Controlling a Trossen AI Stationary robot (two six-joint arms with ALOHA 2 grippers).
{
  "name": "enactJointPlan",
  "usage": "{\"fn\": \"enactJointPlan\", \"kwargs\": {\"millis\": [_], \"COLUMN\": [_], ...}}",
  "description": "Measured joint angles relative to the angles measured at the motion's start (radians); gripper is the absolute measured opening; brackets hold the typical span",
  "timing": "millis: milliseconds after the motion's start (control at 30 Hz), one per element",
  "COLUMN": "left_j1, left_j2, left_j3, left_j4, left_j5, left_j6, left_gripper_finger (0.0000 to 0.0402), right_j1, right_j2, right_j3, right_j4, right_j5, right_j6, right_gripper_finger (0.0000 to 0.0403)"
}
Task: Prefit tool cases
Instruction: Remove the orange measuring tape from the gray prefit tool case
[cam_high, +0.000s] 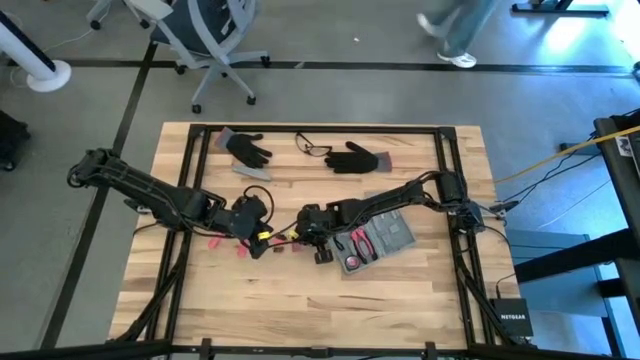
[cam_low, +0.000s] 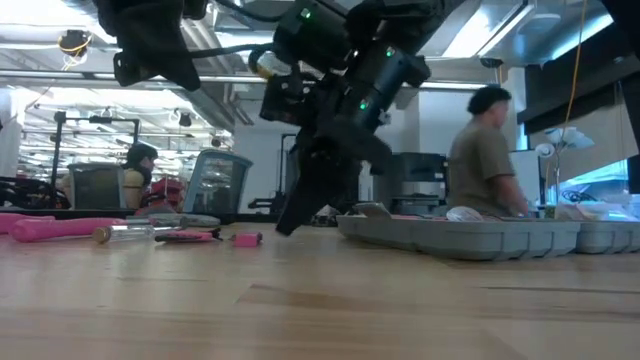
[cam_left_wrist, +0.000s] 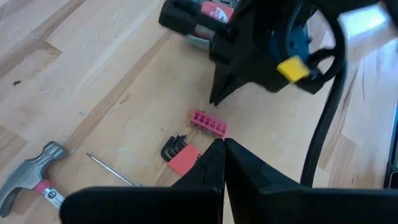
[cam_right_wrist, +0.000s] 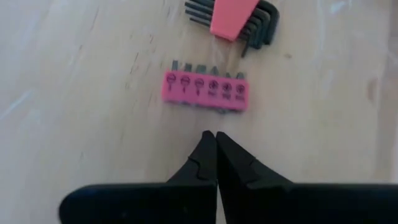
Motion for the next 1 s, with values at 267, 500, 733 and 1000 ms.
{"fn": "enactJointPlan", "kwargs": {"millis": [267,500,733,1000], "left_j1": [0.000,-0.015,0.005,0.092], "left_j2": [0.000,0.000,0.077,0.358], "left_j3": [0.000,0.000,0.000,0.001], "left_j4": [-0.001,0.001,0.139,0.402], "left_j5": [0.000,0.021,0.029,0.226], "left_j6": [0.004,0.046,0.100,0.089], "left_gripper_finger": [0.0000,0.0000,0.0000,0.0000], "right_j1": [0.000,0.001,0.002,0.055], "right_j2": [-0.107,-0.296,-0.503,-0.528], "right_j3": [0.000,0.000,0.001,-0.037], "right_j4": [-0.183,-0.340,-0.536,-0.716], "right_j5": [-0.030,0.048,0.140,0.175], "right_j6": [0.034,0.209,0.536,0.663], "right_gripper_finger": [0.0000,0.0000,0.0000,0.0000]}}
